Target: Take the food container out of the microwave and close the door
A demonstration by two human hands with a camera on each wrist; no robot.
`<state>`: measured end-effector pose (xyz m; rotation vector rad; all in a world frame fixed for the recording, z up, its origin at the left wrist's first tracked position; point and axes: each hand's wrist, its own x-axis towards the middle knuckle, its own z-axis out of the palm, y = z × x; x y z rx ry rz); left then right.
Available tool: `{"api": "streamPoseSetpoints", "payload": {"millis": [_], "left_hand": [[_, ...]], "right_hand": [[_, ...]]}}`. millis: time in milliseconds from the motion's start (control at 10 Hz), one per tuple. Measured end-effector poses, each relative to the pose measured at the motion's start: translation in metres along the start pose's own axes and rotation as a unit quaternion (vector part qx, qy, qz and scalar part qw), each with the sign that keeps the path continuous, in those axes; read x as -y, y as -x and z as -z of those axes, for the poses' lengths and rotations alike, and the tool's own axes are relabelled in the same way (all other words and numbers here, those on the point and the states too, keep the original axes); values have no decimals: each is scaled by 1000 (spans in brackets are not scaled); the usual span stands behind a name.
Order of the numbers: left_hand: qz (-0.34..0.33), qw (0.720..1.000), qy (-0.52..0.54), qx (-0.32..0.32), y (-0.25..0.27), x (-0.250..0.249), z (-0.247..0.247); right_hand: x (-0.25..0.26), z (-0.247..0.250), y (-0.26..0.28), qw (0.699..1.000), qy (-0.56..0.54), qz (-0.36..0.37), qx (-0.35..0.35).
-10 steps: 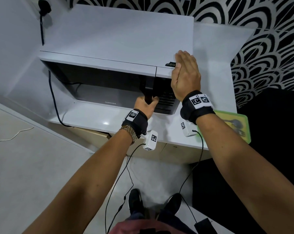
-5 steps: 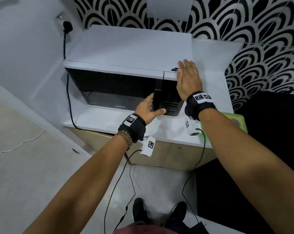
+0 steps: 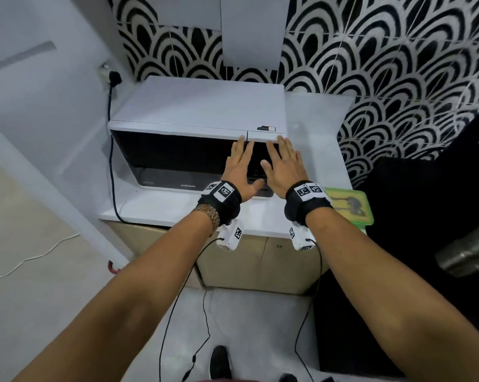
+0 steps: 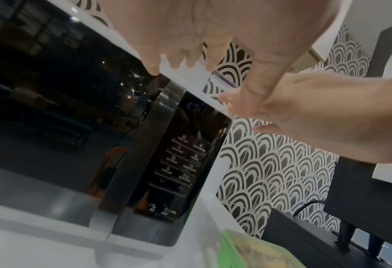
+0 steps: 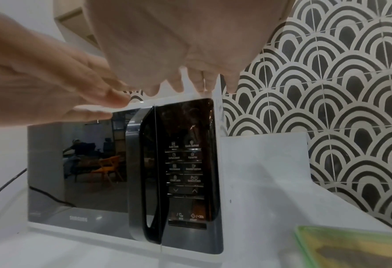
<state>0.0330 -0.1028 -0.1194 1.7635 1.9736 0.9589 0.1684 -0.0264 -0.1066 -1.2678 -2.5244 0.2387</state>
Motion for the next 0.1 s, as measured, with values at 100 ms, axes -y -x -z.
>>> {"api": "streamPoseSetpoints", "payload": {"millis": [100], "left_hand": [[-16,999,-25,-22,-4,-22,8]], "right_hand": [[-11,18,10,1000,-7,11,3]]}}
